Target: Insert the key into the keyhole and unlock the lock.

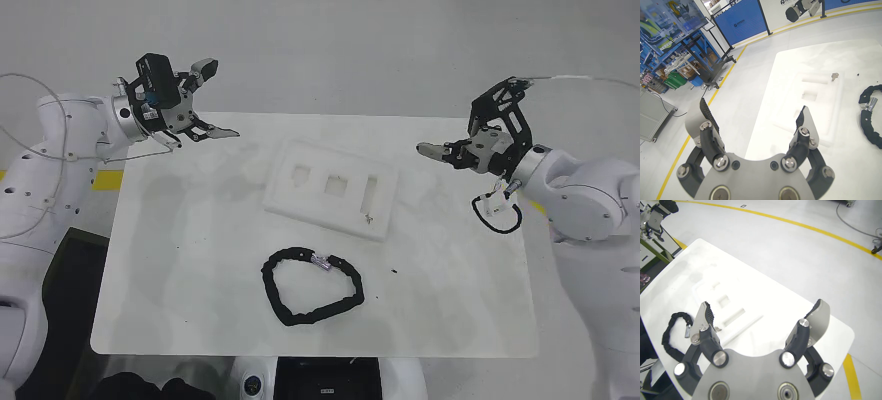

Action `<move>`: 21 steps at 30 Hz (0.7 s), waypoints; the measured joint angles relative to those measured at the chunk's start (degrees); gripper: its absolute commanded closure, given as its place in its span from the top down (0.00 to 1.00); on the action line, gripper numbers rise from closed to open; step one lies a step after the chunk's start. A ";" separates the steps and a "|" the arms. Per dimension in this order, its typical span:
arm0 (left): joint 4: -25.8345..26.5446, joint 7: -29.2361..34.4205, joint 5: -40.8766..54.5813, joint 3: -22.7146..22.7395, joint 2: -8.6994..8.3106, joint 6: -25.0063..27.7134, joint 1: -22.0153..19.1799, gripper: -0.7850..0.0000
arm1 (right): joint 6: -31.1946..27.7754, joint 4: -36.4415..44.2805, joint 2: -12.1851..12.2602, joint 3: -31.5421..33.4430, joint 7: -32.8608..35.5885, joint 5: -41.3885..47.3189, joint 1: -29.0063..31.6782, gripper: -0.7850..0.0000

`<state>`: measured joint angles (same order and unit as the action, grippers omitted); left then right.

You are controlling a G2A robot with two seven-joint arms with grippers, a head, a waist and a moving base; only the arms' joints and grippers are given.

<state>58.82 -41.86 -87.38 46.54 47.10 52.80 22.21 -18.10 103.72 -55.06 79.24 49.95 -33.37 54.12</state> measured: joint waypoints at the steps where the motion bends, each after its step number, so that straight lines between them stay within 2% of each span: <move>1: 0.00 0.00 0.00 0.00 0.00 0.00 0.00 1.00 | 1.03 0.46 -0.07 -0.75 1.34 0.71 -0.20 1.00; 9: 0.00 0.00 0.00 0.00 0.00 0.00 0.00 1.00 | 10.86 3.76 -0.67 -8.39 15.17 3.48 -3.38 1.00; 21: 0.00 0.00 0.00 0.00 0.00 0.00 0.00 1.00 | 15.30 1.57 -2.40 -20.28 20.28 4.21 -6.37 1.00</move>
<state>58.82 -41.86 -87.38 46.54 47.10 52.80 22.21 -2.80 105.29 -57.46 58.96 70.24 -29.17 47.75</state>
